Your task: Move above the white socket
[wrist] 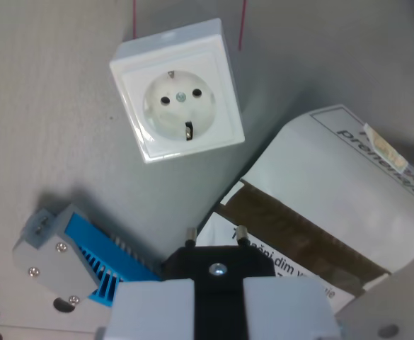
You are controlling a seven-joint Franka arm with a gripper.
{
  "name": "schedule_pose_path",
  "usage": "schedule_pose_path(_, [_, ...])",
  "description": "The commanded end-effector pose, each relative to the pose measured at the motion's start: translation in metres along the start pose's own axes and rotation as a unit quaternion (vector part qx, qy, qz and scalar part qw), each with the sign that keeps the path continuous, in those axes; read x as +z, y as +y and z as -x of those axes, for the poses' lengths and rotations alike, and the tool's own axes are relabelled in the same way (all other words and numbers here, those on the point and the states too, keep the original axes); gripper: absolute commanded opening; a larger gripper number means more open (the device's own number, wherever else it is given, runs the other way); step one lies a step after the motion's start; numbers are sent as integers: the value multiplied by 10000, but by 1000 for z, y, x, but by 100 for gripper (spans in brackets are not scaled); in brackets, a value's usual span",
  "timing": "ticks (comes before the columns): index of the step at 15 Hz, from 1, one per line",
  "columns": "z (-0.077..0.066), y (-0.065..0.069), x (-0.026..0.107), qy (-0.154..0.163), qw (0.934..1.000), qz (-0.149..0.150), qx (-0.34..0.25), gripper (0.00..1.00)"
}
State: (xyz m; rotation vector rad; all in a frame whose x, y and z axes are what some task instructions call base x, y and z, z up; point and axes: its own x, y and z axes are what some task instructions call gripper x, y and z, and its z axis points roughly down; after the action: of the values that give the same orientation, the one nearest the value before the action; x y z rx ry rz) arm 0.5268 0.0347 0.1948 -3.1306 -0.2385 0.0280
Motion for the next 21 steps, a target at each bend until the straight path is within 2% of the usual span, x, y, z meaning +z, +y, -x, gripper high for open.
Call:
schedule_pose_path(1, [0, -3, 15, 450, 9965, -136, -690, 0])
schedule_pose_path(12, [-12, -12, 65, 357, 9947, -146, -952, 0])
schedule_pose_path(21, [-18, -16, 84, 241, 9955, -151, -906, 0])
